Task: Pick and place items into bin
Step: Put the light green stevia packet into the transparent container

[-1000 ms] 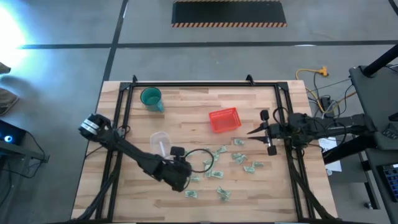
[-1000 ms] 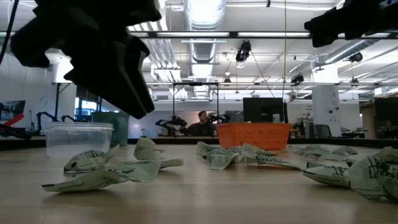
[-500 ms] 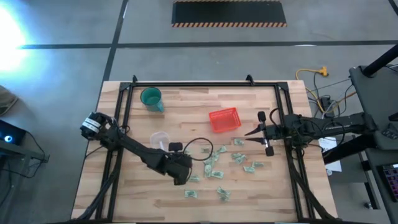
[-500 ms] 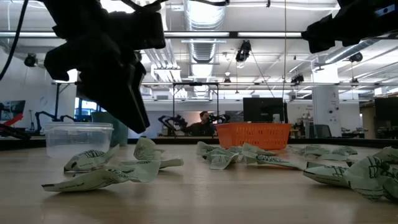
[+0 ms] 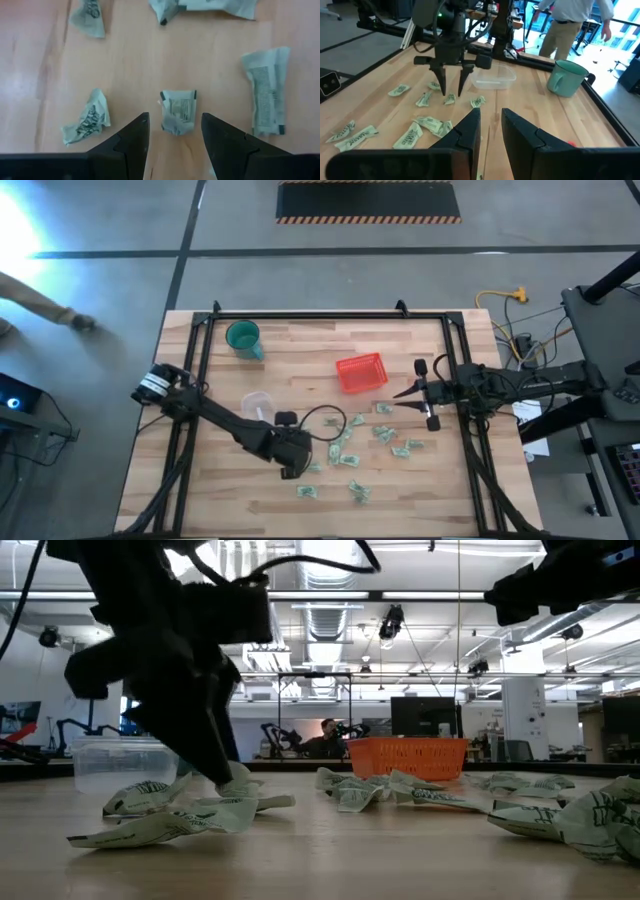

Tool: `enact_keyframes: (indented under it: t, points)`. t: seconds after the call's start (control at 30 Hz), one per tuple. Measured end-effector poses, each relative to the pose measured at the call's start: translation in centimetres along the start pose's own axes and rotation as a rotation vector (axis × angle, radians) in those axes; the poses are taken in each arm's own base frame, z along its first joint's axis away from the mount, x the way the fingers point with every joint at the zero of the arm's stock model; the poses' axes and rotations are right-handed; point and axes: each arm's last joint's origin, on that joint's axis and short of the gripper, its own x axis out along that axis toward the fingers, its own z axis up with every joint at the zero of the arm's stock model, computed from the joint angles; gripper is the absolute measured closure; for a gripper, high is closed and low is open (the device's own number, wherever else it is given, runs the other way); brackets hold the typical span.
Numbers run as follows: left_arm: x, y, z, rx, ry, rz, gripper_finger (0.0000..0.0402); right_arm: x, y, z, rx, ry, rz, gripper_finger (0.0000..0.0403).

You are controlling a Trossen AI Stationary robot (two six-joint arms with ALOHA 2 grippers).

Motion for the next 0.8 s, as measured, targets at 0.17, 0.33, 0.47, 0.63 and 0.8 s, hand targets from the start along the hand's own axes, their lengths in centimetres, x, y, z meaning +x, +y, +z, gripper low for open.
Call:
enact_keyframes:
  t: [0.17, 0.33, 0.47, 0.63, 0.8]
  points:
    - [0.11, 0.2, 0.16, -0.006, 0.007, -0.008, 0.0238, 0.01, 0.0, 0.0, 0.002, 0.0, 0.0, 0.0335]
    - [0.12, 0.2, 0.13, -0.005, 0.009, -0.01, 0.0248, 0.03, 0.0, -0.01, 0.002, 0.002, 0.0, 0.0335]
    - [0.13, 0.18, 0.09, 0.015, 0.014, -0.02, 0.0289, 0.03, 0.0, -0.01, 0.002, 0.002, -0.001, 0.0335]
    - [0.13, 0.18, 0.09, 0.021, 0.014, -0.02, 0.0353, 0.03, 0.0, -0.01, 0.002, 0.002, -0.001, 0.0335]
    - [0.15, 0.22, 0.11, 0.047, 0.013, -0.019, 0.0396, 0.02, -0.01, -0.01, 0.002, 0.001, -0.001, 0.0335]
